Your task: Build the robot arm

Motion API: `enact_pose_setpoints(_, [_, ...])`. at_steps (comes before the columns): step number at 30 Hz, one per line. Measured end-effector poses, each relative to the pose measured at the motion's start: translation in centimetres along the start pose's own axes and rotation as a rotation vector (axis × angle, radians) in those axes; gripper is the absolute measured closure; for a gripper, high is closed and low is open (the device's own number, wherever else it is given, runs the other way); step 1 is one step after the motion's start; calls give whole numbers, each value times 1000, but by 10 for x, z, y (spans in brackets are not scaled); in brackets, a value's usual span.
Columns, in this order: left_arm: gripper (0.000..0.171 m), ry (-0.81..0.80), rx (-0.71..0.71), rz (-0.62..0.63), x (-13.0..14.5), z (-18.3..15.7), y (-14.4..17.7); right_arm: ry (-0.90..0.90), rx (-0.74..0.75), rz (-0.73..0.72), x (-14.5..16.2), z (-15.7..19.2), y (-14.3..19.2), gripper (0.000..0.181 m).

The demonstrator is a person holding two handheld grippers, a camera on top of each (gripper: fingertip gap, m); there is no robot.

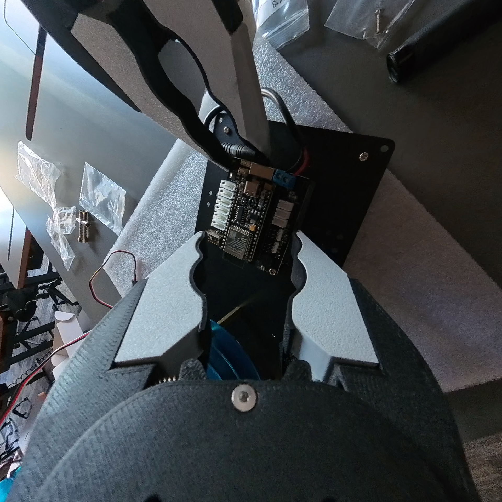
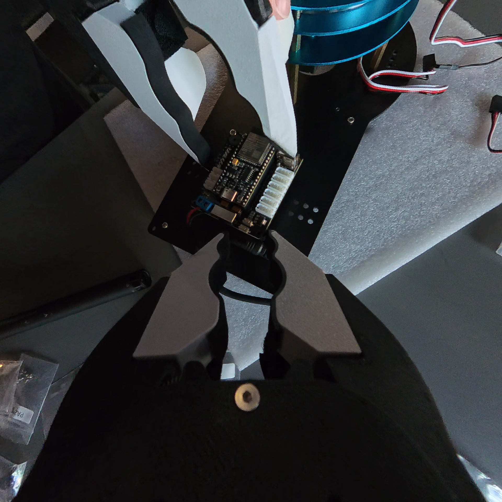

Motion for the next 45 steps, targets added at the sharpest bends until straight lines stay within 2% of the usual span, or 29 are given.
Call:
enact_pose_setpoints(10, [112,82,30,-14,2,1,10,-18,-10,1,-1,-1,1,156])
enact_pose_setpoints(16, [112,178,26,13,16,7,20,-27,-10,2,-2,-2,0,157])
enact_pose_setpoints(21, [115,276,66,-45,25,-3,29,-28,-12,4,-3,-2,-2,158])
enact_pose_setpoints(24, [115,321,27,-64,30,-9,31,-29,-8,1,-3,-2,-2,158])
enact_pose_setpoints(28, [127,374,3,-157,29,-20,36,-33,-14,3,-3,-3,-2,158])
enact_pose_setpoints(30, [127,376,-26,-172,29,-25,34,-34,-13,5,-3,-3,-2,158])
enact_pose_setpoints(32, [118,392,-28,-156,30,-29,26,-34,-15,6,-4,-3,-2,158])
enact_pose_setpoints(35, [120,417,-21,-145,30,-31,16,-38,-23,6,-4,-4,-3,158])
enact_pose_setpoints(39, [129,425,-69,-115,31,-31,4,-39,-24,4,-4,-4,-3,158])
enact_pose_setpoints(45, [144,448,-63,-155,28,-30,2,-43,-24,-9,-3,-3,-2,158])
Point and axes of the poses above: each gripper's, where its closed fingertips meet, y back along the fingers, x out of its underside, z = x × y across the jaws, the point moved 8 cm from there along y, back along the fingers, and after that the axes turned 15 degrees about z, right-handed, at the moved point
